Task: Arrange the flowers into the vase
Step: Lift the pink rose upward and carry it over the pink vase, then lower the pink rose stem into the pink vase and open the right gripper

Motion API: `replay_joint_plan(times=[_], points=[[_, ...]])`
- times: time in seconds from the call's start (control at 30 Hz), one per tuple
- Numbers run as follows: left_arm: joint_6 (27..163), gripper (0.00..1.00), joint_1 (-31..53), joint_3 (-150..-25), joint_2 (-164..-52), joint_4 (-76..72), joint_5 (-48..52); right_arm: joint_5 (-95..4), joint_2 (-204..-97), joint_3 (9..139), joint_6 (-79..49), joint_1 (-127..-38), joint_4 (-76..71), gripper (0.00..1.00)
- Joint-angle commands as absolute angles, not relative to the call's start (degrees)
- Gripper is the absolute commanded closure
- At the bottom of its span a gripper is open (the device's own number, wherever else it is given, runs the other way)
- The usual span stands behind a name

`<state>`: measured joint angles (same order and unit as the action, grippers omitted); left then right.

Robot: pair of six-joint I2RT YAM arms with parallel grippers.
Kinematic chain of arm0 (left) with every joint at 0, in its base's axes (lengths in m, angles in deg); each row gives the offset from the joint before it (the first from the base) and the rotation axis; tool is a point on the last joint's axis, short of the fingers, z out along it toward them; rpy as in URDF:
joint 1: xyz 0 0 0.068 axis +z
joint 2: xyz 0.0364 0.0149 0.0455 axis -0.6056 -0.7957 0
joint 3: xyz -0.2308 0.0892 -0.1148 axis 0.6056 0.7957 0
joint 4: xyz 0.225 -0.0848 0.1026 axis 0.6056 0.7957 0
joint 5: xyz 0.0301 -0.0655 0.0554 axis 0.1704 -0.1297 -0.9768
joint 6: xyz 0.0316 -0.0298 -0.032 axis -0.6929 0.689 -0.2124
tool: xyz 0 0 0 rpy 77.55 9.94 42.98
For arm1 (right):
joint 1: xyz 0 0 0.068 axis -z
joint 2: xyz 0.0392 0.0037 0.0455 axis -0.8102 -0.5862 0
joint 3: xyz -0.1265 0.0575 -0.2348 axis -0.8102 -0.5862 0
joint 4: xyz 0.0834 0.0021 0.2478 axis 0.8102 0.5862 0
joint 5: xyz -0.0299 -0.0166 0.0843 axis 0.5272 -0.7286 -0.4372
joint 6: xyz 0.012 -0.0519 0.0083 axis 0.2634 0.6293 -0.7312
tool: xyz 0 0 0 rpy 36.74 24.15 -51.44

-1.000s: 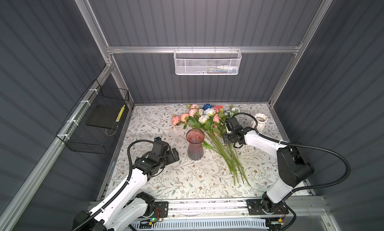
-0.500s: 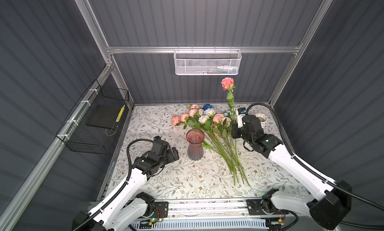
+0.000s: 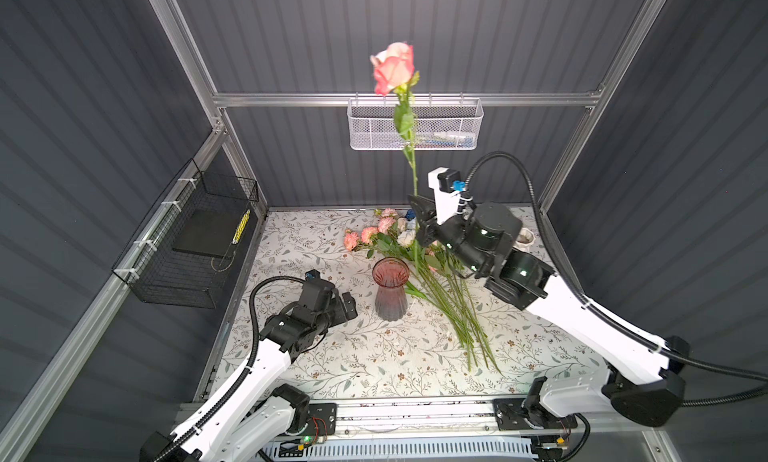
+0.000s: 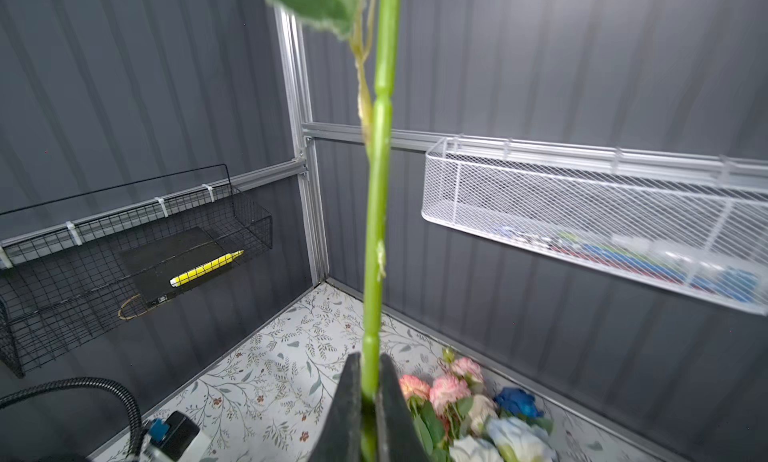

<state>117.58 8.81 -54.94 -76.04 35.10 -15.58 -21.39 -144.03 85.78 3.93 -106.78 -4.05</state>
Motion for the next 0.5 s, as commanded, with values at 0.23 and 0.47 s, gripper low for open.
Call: replay_joint_plan(times=[0.23, 0.47], points=[[116.6, 0.01, 8.5, -57.1, -71.6, 39.4, -15.6, -21.6, -151.8, 83.9, 5.8, -108.0, -19.0, 0.95], [116.4, 0.00, 8.5, -56.9, -71.4, 38.1, -13.7, -20.7, -152.1, 69.2, 1.8, -108.2, -30.3, 0.93]])
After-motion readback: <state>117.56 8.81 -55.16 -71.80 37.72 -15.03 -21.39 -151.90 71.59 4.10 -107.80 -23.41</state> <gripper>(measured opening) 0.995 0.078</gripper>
